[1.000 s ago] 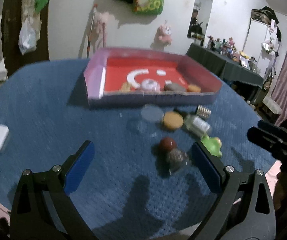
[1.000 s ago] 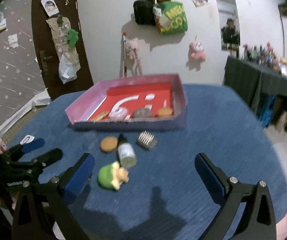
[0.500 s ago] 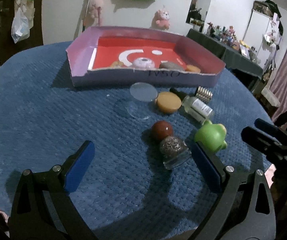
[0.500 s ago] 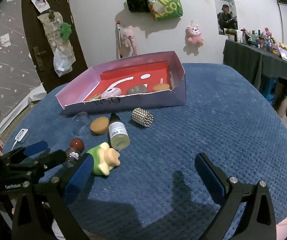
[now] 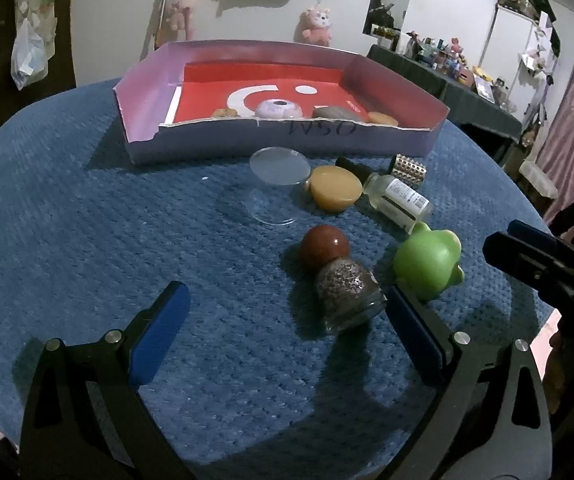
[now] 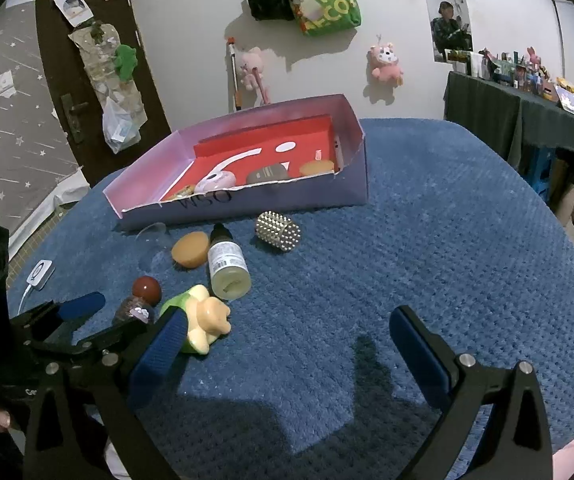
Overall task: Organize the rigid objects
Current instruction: 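Withdraw both tools from the box back over the remaining items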
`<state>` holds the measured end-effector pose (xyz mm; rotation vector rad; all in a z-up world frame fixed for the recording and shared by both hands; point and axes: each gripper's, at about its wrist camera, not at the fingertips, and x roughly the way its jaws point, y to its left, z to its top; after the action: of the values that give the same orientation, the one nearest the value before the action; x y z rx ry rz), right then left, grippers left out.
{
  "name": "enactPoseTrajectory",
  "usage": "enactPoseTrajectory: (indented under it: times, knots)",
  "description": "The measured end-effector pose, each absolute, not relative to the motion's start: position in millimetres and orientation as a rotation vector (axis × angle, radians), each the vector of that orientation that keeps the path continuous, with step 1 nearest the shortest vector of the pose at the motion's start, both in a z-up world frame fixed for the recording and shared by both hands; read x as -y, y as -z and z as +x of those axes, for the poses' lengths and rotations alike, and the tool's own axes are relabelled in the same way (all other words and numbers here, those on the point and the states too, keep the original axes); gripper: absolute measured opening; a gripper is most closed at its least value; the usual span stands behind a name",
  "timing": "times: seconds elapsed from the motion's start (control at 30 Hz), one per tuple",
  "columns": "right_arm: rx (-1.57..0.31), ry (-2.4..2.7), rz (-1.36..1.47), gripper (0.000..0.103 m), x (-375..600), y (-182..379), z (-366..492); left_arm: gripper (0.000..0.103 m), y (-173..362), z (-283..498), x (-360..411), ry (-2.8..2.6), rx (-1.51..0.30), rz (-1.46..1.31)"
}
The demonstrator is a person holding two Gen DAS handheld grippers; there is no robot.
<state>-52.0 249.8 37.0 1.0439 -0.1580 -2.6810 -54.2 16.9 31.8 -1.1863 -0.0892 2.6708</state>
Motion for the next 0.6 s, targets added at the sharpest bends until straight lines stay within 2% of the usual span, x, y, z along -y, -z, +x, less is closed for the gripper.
enactPoseTrajectory:
  times: [0.33, 0.6]
  knots:
    - [0.151, 2.568, 1.038, 0.103, -227, -30, -54, 0.103, -41, -53, 16, -2.781, 0.086, -1.136]
    - [0.074, 2.531, 1.031, 0.103, -203, -23, -59, 0.103, -47, -54, 19, -2.866, -0.058, -1.077]
